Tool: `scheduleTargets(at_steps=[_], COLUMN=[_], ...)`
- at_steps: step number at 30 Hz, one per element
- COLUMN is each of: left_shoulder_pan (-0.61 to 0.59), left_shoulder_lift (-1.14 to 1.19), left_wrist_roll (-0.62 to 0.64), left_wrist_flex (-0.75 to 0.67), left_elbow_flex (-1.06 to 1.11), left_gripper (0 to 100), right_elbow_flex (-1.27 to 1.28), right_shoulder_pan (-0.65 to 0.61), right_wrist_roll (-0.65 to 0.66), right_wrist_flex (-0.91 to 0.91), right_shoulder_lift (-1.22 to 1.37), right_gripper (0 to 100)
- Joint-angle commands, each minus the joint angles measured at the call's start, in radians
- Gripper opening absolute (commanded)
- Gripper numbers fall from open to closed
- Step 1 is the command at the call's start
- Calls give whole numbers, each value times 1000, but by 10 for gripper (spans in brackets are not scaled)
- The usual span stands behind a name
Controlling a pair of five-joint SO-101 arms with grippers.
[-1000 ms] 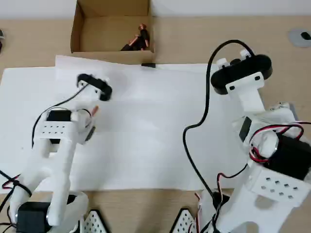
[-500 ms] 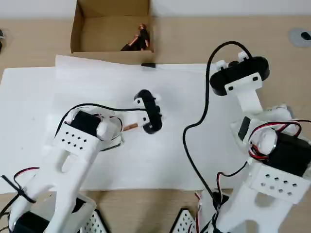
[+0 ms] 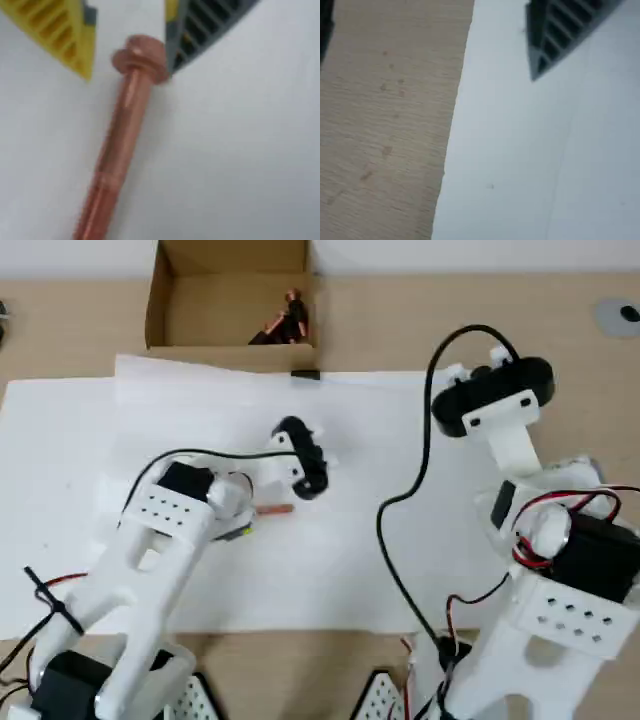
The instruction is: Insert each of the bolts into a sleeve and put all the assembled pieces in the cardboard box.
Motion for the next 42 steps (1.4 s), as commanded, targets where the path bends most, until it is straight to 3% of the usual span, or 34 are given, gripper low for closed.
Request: scheduleTargets(at_steps=[1, 3, 5, 8, 13, 15, 17, 24, 31, 42], left_shoulder_pan=[-21, -23, -23, -32, -51, -52, -69, -60, -28, -26], left_shoulder_lift=[-1, -2, -2, 4, 7, 7, 7, 7, 7, 8], left_wrist_roll=[46, 123, 299, 723, 1553, 1817, 2001, 2245, 2309, 2306], left_wrist_flex=[0, 57, 123, 189, 198, 189, 149, -68, -255, -133], left_elbow_flex=[-74, -129, -216, -325, -308, -295, -267, -84, 48, 57], left_gripper=[137, 157, 170, 168, 168, 171, 170, 168, 171, 172], right_elbow_flex=[24, 41, 48, 48, 50, 50, 50, 50, 50, 116], right_shoulder_pan=[18, 18, 18, 16, 12, 10, 10, 13, 15, 15], right_wrist_roll=[8, 8, 8, 8, 9, 9, 9, 9, 9, 8], right_wrist_flex=[14, 12, 11, 9, 8, 8, 8, 8, 8, -28], right_shoulder_lift=[-5, -5, -5, -5, -5, -5, -5, -7, -7, -8], right_gripper=[311, 311, 311, 311, 311, 311, 311, 311, 311, 311])
